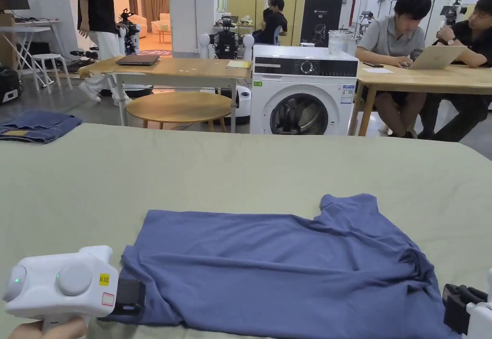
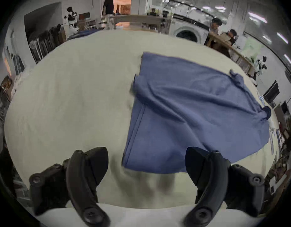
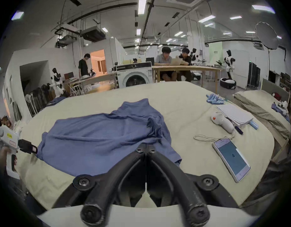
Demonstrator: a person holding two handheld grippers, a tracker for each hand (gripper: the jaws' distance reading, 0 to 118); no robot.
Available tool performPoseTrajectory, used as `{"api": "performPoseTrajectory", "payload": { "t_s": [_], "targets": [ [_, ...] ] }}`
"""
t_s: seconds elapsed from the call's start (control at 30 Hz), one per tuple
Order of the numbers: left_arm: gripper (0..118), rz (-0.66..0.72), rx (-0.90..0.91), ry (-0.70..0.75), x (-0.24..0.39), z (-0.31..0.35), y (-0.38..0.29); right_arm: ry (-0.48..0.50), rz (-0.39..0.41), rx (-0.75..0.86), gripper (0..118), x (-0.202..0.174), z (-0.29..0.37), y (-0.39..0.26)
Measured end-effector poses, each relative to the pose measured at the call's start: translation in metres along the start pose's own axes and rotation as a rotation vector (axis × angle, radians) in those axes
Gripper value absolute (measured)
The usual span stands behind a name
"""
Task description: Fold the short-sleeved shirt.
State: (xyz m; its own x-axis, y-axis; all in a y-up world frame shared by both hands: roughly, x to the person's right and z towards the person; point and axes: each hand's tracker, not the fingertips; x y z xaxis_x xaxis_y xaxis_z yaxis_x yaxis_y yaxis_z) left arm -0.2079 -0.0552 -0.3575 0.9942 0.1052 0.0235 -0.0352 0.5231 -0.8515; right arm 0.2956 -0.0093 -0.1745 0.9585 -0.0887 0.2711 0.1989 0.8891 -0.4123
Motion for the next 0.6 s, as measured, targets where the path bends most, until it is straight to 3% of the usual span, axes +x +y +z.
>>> {"api": "performPoseTrajectory", "payload": {
  "t_s": [0.07, 0.13, 0.17, 0.2, 0.23, 0.27, 0.3, 0.43, 0.47, 0.57, 0.6],
  "targets": [
    [74, -0.003, -0.02, 0.016, 0.002, -0.01, -0.001, -0.006, 0.003, -0.039, 0, 0.004, -0.013, -0.004],
    [65, -0.028, -0.007, 0.044, 0.005, -0.009, -0.006, -0.025, 0.021, -0.096, 0, 0.007, -0.027, -0.007],
    [53, -0.046, 0.006, 0.044, 0.006, -0.005, -0.006, -0.027, 0.028, -0.126, 4, 0.009, -0.034, -0.008],
    [30, -0.075, 0.007, 0.049, 0.007, 0.0, -0.007, -0.033, 0.029, -0.152, 29, 0.012, -0.043, -0.009],
    [10, -0.102, 0.018, 0.064, 0.009, 0.004, -0.007, -0.045, 0.034, -0.188, 61, 0.015, -0.054, -0.009],
    [5, -0.103, 0.034, 0.02, 0.009, 0.007, -0.007, -0.05, 0.037, -0.246, 89, 0.018, -0.066, -0.008],
    [5, -0.093, 0.039, -0.027, 0.009, 0.01, -0.007, -0.052, 0.022, -0.298, 99, 0.021, -0.078, -0.009],
    [5, -0.111, 0.044, 0.018, 0.011, 0.011, -0.011, -0.08, 0.009, -0.436, 97, 0.032, -0.107, -0.012],
    [5, -0.11, 0.04, 0.016, 0.01, 0.01, -0.01, -0.089, -0.001, -0.455, 87, 0.033, -0.111, -0.013],
    [5, -0.091, 0.038, 0.004, 0.007, 0.011, -0.012, -0.061, -0.042, -0.44, 74, 0.036, -0.105, -0.012],
    [5, -0.086, 0.038, 0.001, 0.006, 0.012, -0.011, -0.057, -0.026, -0.42, 50, 0.035, -0.098, -0.01]
  ]
}}
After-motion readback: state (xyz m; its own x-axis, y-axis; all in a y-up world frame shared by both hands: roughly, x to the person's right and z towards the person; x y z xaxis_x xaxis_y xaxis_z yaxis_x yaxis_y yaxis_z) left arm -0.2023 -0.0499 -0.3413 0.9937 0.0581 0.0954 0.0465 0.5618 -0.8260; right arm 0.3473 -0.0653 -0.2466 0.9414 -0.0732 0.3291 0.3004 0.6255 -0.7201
